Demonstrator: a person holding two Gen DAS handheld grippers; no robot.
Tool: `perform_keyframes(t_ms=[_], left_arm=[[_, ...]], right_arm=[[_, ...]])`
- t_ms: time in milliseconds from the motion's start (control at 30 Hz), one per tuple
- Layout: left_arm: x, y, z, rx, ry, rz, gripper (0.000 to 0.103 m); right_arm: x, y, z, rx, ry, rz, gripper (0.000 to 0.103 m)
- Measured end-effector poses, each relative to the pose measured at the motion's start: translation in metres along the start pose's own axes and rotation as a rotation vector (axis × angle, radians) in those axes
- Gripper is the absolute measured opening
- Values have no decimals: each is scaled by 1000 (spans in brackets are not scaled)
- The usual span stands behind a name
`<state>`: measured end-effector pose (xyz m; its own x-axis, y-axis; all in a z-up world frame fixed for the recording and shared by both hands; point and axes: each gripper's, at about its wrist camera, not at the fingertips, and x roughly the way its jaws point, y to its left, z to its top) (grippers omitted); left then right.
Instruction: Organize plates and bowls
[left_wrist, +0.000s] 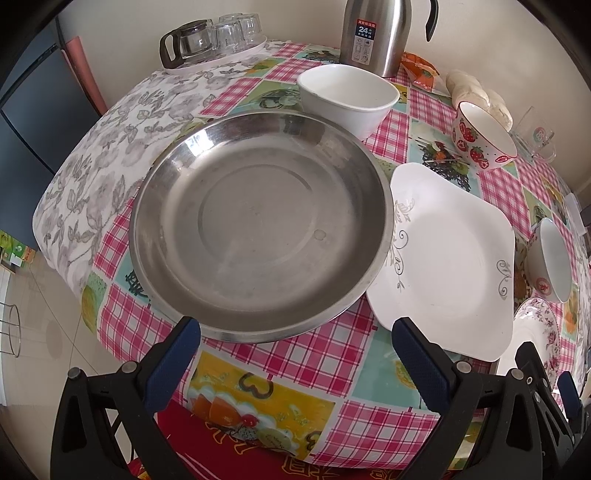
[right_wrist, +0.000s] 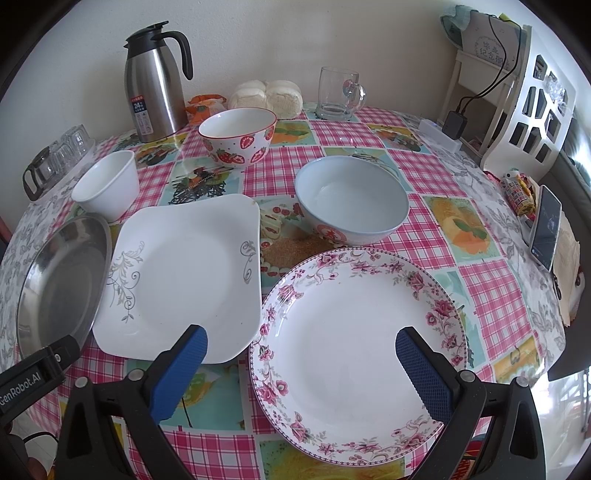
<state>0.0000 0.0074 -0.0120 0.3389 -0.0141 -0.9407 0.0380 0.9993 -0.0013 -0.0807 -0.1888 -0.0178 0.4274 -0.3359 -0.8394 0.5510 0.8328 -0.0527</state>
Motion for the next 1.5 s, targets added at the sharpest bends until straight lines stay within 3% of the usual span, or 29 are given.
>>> perform_keyframes(t_ms=[767, 1033, 1200, 1500], left_arm=[[-1, 9, 2, -26, 6, -14, 103], [-11, 55, 24, -145, -95, 132, 103], [-6, 94, 32, -263, -93, 105, 103], [22, 130, 37, -391, -28, 44, 103]], right_arm=[[-1, 10, -1, -13, 0, 3, 103], [-5, 43, 1, -76, -32, 139, 103], [-7, 69, 5, -119, -68, 229, 103], [12, 93, 9, -101, -35, 363, 102]])
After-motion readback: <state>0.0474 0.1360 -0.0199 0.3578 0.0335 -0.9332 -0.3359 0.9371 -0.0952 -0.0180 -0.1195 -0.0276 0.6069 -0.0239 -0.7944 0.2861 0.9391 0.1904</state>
